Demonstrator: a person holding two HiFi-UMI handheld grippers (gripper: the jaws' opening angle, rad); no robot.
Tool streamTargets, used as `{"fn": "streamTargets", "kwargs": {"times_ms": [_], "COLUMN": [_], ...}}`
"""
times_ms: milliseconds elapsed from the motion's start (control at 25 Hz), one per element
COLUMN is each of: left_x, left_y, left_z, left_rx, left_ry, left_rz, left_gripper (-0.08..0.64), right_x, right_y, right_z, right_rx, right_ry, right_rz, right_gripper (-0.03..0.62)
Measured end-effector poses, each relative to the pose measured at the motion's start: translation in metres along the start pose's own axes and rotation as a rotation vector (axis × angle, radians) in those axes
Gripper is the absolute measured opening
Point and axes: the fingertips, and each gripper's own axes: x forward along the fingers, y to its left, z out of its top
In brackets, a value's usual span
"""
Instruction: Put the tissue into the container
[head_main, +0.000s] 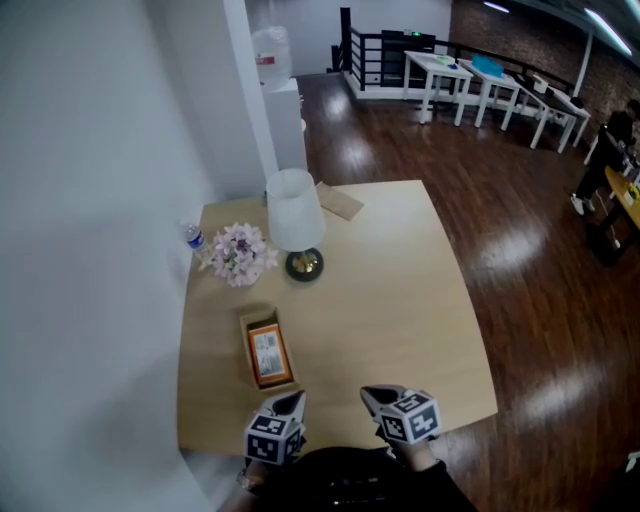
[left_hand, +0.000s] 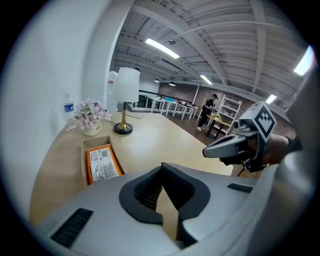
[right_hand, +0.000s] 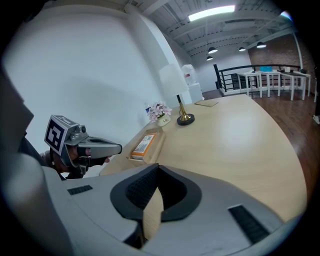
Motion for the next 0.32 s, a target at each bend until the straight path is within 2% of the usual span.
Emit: {"fn": "streamTargets", "kwargs": {"times_ms": [320], "left_x": [0.0008], "left_y": [-0.003], "left_z": [0.0021], "left_rx": [0.002], "left_ry": [0.02], "left_rz": [0.002], "left_gripper": [-0.003], "right_x": [-0.0061], "right_y": [-0.0038], "right_z": [0.0057], "right_rx": [0.007], "right_ry": [-0.01], "right_rz": [0.002], "right_gripper": [-0.018]}}
